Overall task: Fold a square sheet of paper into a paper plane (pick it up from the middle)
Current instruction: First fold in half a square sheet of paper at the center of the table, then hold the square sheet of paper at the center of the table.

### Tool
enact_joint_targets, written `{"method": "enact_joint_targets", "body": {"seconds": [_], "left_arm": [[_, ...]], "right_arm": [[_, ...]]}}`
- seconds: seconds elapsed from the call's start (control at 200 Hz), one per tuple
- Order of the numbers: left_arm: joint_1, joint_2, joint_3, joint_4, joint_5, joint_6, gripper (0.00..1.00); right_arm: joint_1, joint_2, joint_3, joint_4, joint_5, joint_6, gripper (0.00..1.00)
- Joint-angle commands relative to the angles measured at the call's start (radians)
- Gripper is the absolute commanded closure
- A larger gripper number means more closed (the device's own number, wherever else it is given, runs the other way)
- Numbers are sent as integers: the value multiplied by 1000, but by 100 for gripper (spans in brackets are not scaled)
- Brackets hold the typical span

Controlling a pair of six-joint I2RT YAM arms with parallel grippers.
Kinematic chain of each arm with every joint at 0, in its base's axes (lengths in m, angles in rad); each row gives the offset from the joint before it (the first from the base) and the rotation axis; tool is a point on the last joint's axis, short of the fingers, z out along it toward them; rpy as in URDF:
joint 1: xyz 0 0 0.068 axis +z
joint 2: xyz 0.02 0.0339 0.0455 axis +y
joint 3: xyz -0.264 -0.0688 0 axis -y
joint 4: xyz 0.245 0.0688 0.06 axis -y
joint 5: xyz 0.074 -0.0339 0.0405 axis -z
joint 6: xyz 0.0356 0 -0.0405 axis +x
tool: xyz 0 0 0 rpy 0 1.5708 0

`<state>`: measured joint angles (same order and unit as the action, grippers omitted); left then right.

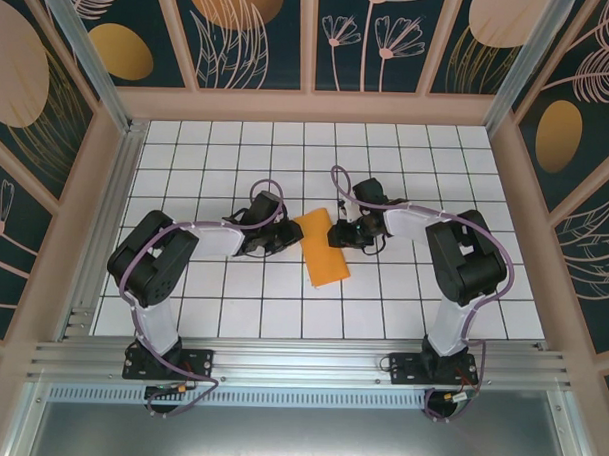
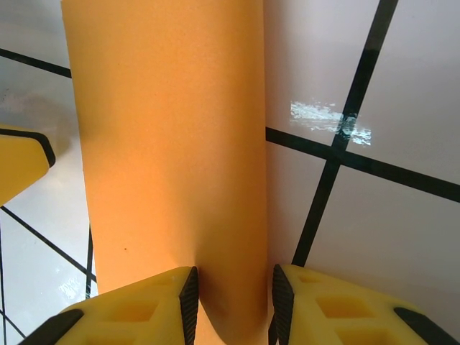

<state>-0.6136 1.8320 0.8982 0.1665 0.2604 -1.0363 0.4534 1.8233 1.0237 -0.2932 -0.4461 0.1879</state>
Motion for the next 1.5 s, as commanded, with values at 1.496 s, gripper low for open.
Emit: {"method": "enact_joint_targets", "body": {"seconds": [1.496], "left_arm": [[3, -55, -30, 41, 15, 38, 72]], "right_arm": [[-31, 1, -119, 92, -129, 192, 70]]}}
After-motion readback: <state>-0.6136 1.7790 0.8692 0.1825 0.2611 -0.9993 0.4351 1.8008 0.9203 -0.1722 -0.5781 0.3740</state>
